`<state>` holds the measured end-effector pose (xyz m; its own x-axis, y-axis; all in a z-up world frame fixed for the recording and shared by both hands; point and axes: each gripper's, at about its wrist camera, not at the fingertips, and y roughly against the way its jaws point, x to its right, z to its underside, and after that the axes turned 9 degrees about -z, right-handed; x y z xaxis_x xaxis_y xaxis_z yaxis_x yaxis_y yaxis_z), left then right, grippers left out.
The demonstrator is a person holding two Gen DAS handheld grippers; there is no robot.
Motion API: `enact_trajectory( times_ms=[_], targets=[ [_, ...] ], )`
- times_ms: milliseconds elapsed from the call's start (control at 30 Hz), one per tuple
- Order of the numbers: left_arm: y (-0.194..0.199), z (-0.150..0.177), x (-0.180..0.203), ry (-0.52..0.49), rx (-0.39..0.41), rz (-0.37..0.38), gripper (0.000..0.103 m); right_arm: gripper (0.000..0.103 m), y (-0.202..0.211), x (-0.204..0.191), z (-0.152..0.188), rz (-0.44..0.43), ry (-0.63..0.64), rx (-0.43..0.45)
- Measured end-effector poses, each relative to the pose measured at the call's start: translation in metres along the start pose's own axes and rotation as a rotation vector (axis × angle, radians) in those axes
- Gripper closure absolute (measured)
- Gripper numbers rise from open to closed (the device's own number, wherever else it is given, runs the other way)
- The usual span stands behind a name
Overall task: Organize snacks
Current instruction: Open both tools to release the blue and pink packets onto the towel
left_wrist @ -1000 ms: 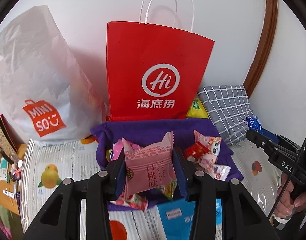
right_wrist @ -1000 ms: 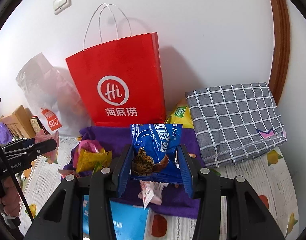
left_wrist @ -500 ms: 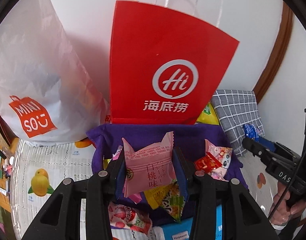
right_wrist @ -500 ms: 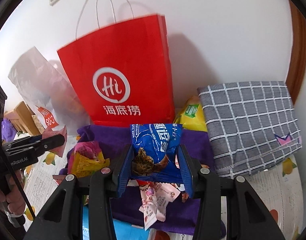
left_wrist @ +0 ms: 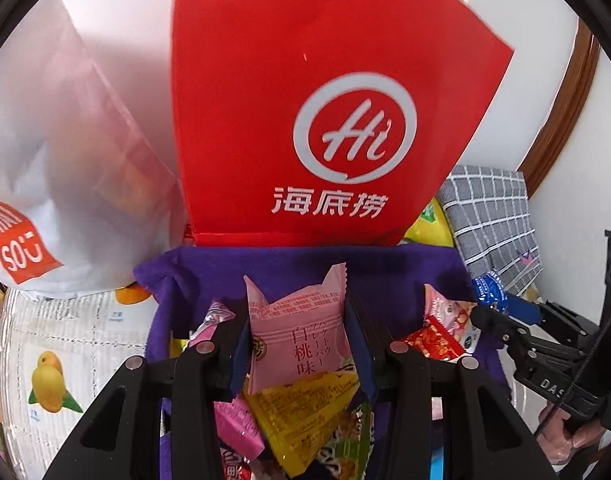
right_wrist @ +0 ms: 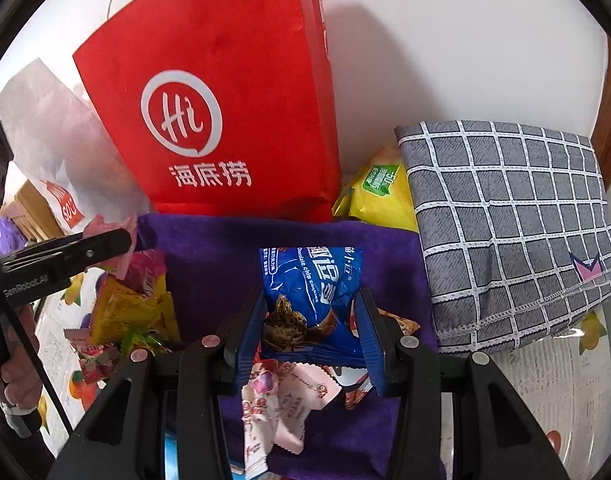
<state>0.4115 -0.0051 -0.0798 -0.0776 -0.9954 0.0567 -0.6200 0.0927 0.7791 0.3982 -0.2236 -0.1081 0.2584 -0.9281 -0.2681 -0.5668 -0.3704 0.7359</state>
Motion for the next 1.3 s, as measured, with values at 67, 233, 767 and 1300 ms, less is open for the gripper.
enact_trajectory(
  times_ms=[67,233,767,1300],
  targets=[
    [-0.008,0.0,0.003,-0.006,-0.014,-0.005,0.061,0.058,-0.002,0.001,0.001,0.005,0.008,-0.01],
    [-0.024,0.005,0.007,-0.012,-0.054,-0.014,0.061,0.058,-0.01,0.006,0.004,0.004,0.014,-0.045],
    [-0.039,0.016,0.024,-0.065,-0.088,-0.013,0.057,0.057,-0.028,0.007,0.006,0.02,0.05,-0.096],
    [-0.031,0.015,0.032,-0.091,-0.094,0.02,0.023,0.037,-0.023,-0.007,0.009,0.004,0.084,-0.058]
  ],
)
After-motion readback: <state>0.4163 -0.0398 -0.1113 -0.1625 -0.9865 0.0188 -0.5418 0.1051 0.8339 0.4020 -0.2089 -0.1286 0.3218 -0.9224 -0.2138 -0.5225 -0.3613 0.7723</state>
